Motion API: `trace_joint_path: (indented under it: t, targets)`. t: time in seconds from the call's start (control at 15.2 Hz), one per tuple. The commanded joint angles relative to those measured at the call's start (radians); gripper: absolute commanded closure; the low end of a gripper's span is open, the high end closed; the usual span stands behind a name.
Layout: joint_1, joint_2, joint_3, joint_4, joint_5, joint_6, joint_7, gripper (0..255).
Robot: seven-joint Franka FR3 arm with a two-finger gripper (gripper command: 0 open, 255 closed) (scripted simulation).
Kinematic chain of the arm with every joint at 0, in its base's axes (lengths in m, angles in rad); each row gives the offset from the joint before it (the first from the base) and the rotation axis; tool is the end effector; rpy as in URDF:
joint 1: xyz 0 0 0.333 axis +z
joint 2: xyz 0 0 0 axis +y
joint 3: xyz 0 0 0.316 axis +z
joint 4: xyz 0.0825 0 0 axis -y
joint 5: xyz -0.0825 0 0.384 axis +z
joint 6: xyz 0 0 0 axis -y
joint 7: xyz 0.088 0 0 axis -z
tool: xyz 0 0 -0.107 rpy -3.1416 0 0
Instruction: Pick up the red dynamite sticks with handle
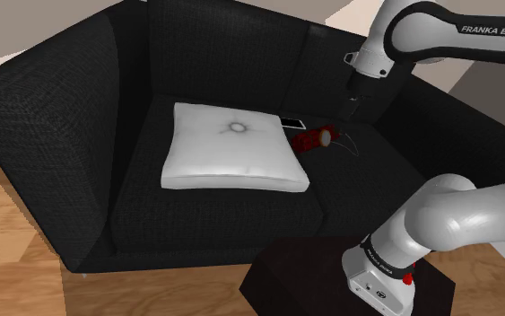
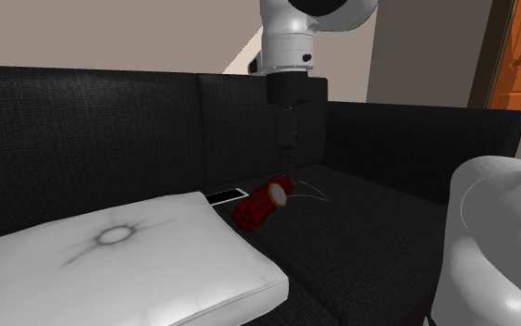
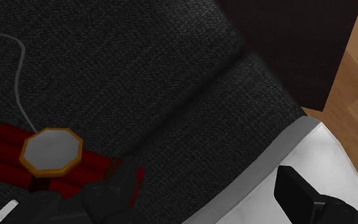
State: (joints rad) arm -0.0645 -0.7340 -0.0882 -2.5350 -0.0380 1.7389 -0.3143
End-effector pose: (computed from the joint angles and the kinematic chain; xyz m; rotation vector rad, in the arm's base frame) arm 0.3193 -0.0553 0.5023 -3.0905 -0.3002 0.0892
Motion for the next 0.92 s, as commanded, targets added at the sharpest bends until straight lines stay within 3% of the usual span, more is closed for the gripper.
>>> trace_joint_path:
  t: [0.0,0.86]
  targets:
    - [-0.02,0.007,-0.039,-0.032,-0.037,0.045,-0.051,0]
    - [-0.117,0.265,-0.298,-0.051,-0.212,0.379,-0.355,0]
